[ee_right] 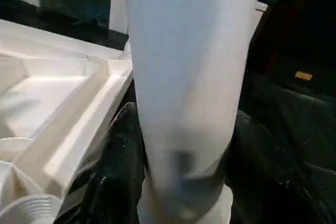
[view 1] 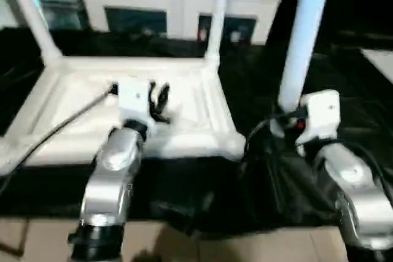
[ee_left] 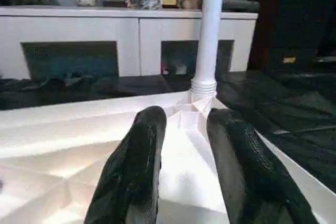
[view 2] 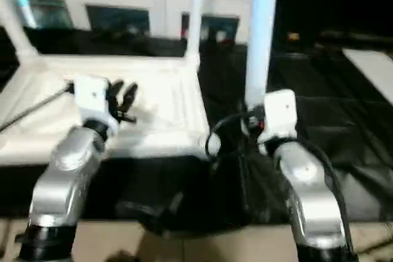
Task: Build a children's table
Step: Move to table
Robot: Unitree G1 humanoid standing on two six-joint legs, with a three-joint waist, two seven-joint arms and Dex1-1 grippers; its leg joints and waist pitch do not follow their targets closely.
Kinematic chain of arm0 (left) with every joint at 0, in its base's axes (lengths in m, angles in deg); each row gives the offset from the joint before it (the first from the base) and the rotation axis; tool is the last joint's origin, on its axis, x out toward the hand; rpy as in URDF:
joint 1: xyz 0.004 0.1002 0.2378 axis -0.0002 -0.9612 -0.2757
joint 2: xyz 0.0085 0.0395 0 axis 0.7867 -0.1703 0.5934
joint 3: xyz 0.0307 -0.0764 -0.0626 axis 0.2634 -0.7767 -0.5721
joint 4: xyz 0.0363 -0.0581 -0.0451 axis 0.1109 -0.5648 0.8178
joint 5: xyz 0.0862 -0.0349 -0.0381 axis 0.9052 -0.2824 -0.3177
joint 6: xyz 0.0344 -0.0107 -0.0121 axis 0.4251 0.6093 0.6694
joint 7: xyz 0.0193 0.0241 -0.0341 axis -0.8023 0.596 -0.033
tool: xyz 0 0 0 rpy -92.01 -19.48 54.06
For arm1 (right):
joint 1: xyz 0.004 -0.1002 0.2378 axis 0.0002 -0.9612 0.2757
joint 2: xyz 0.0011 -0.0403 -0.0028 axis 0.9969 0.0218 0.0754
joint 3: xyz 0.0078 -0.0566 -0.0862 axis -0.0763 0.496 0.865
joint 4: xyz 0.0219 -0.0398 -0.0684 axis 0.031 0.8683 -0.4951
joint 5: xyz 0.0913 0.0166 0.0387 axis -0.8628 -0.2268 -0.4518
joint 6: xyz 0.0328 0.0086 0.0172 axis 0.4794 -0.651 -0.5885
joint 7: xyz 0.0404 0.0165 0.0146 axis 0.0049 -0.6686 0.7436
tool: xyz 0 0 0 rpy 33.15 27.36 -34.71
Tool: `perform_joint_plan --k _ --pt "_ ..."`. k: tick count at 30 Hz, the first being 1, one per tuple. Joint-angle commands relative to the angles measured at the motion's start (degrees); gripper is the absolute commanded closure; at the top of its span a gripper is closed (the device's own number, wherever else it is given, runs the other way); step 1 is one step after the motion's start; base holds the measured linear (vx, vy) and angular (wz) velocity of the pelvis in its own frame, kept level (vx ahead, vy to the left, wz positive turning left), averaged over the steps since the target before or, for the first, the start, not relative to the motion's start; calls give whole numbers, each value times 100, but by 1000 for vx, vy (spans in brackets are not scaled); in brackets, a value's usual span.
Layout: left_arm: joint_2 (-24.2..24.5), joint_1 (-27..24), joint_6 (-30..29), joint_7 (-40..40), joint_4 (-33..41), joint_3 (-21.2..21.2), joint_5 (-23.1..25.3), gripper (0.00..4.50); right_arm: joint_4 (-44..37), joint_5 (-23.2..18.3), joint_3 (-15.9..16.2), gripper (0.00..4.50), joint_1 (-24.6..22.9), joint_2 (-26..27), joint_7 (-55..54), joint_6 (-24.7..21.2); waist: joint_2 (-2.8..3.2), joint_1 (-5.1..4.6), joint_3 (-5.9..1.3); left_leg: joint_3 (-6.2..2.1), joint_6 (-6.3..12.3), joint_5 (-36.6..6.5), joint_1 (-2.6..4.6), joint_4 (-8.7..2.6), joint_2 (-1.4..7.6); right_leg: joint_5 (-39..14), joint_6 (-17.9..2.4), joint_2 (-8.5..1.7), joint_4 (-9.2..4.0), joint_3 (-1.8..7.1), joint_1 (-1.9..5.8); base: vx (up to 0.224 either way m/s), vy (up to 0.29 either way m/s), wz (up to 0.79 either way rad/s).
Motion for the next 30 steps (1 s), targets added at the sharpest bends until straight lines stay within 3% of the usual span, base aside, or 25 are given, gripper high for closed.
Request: perform_joint_plan --k 1,2,3,4,5,6,8,10,11,12,13,15,16,17,18,19,21,22,23,25,26,27,28,29,30 --pt "-4 6 -142 14 90 37 -16 286 -137 -208 -94 264 -72 32 32 -260 215 32 -421 -562 738 471 249 -728 1034 -643 560 -637 -700 388 220 -15 -186 28" --pt "12 5 -205 -40 121 70 -45 286 -196 -319 -95 264 -110 30 113 -356 273 -55 -504 -1055 1219 1119 519 -976 1958 -647 921 -730 -72 314 -67 14 -178 15" --pt "73 5 -170 -91 145 149 -1 286 -237 -434 -113 264 -139 60 193 -396 59 -199 -545 -931 2121 3737 848 -624 1720 125 753 -1180 507 993 -862 14 -178 15" --pt "76 5 -165 -92 145 152 3 286 -236 -437 -115 264 -138 64 192 -397 2 -187 -490 -706 2013 4071 637 -472 1274 704 683 -1244 252 1178 -800 15 -143 7" --pt "119 0 -59 -109 150 202 46 286 -201 -477 -160 264 -106 151 140 -407 -248 -74 -398 -201 1284 2981 71 -336 323 1338 1036 -1067 -212 1257 -278 -54 -30 2" --pt "122 -5 -41 -110 163 212 44 286 -171 -465 -175 264 -90 190 114 -382 -282 -70 -440 -202 1036 2415 -112 -417 215 1089 1117 -1113 -238 1247 -14 -54 -30 2" --pt "93 18 -31 -17 140 127 23 286 -142 -559 -140 264 -49 292 184 -284 -229 47 -405 -153 -79 926 -60 -704 333 82 960 -1018 -323 1130 139 -68 -106 -2" --pt "130 28 11 53 114 100 97 286 -153 -497 -2 264 -31 320 229 -126 -187 0 -320 -101 -559 -108 -15 -927 364 -1328 882 -906 -466 1050 241 -47 -144 -8" --pt "146 25 33 60 117 108 131 286 -157 -451 27 264 -26 315 211 -123 -134 -49 -250 -54 -715 -795 133 -1016 388 -2721 715 -844 -629 1018 173 -32 -82 -6" --pt "140 16 1 54 125 100 119 286 -153 -449 56 264 -31 316 225 -156 -113 -81 -209 -41 -755 -1119 211 -1037 393 -3252 610 -804 -697 990 132 -32 -82 -6" --pt "149 4 -32 56 139 101 97 286 -139 -463 79 264 -30 321 246 -182 -149 -87 -184 -121 -566 -1345 31 -1084 343 -4142 673 -937 -798 792 347 0 0 0" --pt "166 -20 -72 55 162 108 65 286 -82 -494 102 264 -19 318 300 -178 -69 -115 -183 -175 -157 -1155 -66 -860 264 -5047 583 -1292 -1090 403 597 -11 6 34" --pt "174 -27 -70 49 162 106 59 286 -63 -476 117 264 -10 313 305 -140 -58 -137 -173 -191 -116 -1015 -88 -870 310 -4850 450 -1317 -1147 206 705 20 40 49" --pt "185 -38 -68 33 161 120 63 286 -32 -538 74 264 8 347 311 -147 90 -213 -212 -130 -410 -1214 452 -966 459 -4427 267 -1054 -1138 292 361 20 38 43" --pt "185 -38 -68 33 161 120 63 286 -32 -538 74 264 8 347 311 -147 52 -272 -135 -194 -533 -1697 515 -1067 548 -3859 134 -912 -1053 177 291 20 38 43" --pt "185 -38 -68 33 161 120 63 286 -32 -538 74 264 8 347 311 -147 137 -383 -173 -439 -715 -2696 737 -1414 889 -1895 -213 -687 -590 228 235 14 44 20" --pt "185 -38 -68 33 161 120 63 286 -32 -538 74 264 8 347 311 -147 131 -425 -194 -461 -500 -2590 835 -1484 921 -878 -446 -717 -395 324 141 63 57 8" --pt "185 -38 -68 33 161 120 63 286 -32 -538 74 264 8 347 311 -147 106 -415 -192 -396 -391 -2430 790 -1459 853 -781 -537 -752 -436 367 173 105 58 6" --pt "185 -38 -68 33 161 120 63 286 -32 -538 74 264 8 347 311 -147 34 -359 -241 -149 -213 -1848 606 -1321 600 -626 -788 -865 -590 528 367 122 49 1" --pt "196 -48 -62 5 161 136 59 286 -6 -540 43 264 32 366 293 -133 -89 -126 -444 86 149 103 108 -991 293 -712 -795 -1014 -769 784 988 119 49 2" --pt "198 -46 -56 -15 141 152 55 286 14 -524 36 264 46 355 288 -127 -89 -126 -444 86 149 103 108 -991 293 -712 -795 -1014 -769 784 988 114 40 5" --pt "214 -34 -33 -96 36 237 42 286 91 -459 -15 264 98 309 274 -103 14 -164 -496 25 475 1170 100 -994 248 159 -800 -782 -598 658 951 114 40 5" --pt "217 -31 -29 -107 14 252 40 286 101 -445 -22 264 103 299 273 -99 30 -208 -517 -27 626 1543 246 -1006 270 501 -783 -678 -501 571 836 153 22 7" --pt "219 -30 -11 -130 -32 273 32 286 89 -475 -73 264 86 288 277 -120 92 -346 -581 -262 1181 2512 686 -986 346 931 -622 -487 -277 419 533 207 -29 10" --pt "218 -32 1 -141 -55 281 29 286 73 -502 -109 264 68 287 282 -137 100 -525 -589 -659 1942 3377 1264 -914 617 527 -235 -508 -33 350 -103 207 -29 10"
